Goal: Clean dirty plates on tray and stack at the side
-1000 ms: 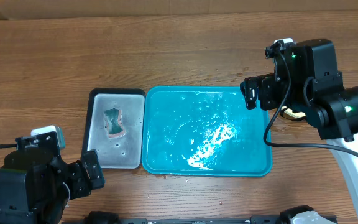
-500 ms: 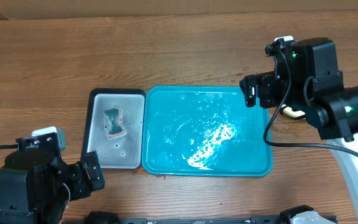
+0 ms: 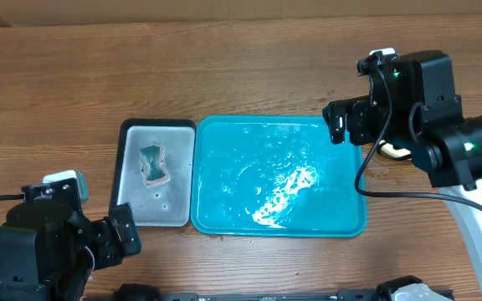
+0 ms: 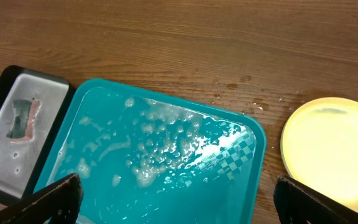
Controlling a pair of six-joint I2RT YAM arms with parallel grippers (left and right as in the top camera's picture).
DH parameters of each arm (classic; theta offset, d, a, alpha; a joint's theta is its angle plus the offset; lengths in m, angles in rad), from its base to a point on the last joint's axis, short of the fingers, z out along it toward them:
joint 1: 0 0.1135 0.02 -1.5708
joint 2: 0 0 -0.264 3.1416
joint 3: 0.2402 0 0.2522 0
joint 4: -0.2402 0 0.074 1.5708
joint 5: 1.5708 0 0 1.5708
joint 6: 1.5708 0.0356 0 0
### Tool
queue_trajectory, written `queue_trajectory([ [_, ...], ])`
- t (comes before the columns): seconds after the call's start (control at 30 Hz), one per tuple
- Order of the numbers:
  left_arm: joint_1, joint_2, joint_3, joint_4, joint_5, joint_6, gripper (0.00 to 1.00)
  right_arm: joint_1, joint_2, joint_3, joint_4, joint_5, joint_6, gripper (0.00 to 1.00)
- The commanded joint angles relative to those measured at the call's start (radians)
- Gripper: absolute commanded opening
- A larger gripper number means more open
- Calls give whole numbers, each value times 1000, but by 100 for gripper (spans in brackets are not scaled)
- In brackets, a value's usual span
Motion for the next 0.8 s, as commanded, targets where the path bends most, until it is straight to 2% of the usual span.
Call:
queue_trajectory([
  [0.0,-7,0,6,-2,5,-15,100,5,-14,18,6,6,0,100],
  [0.3,-7,0,6,-2,5,-15,100,3,-15,15,5,6,1,100],
  [0.5,-7,0,6,-2,5,-15,100,3,-110,0,87,4,59,100],
  [0.63,-7,0,6,-2,5,-15,100,3,-279,-149,248,3,97,100],
  [0.77,-7,0,6,-2,5,-15,100,3,-521,-435,488,7,114,100],
])
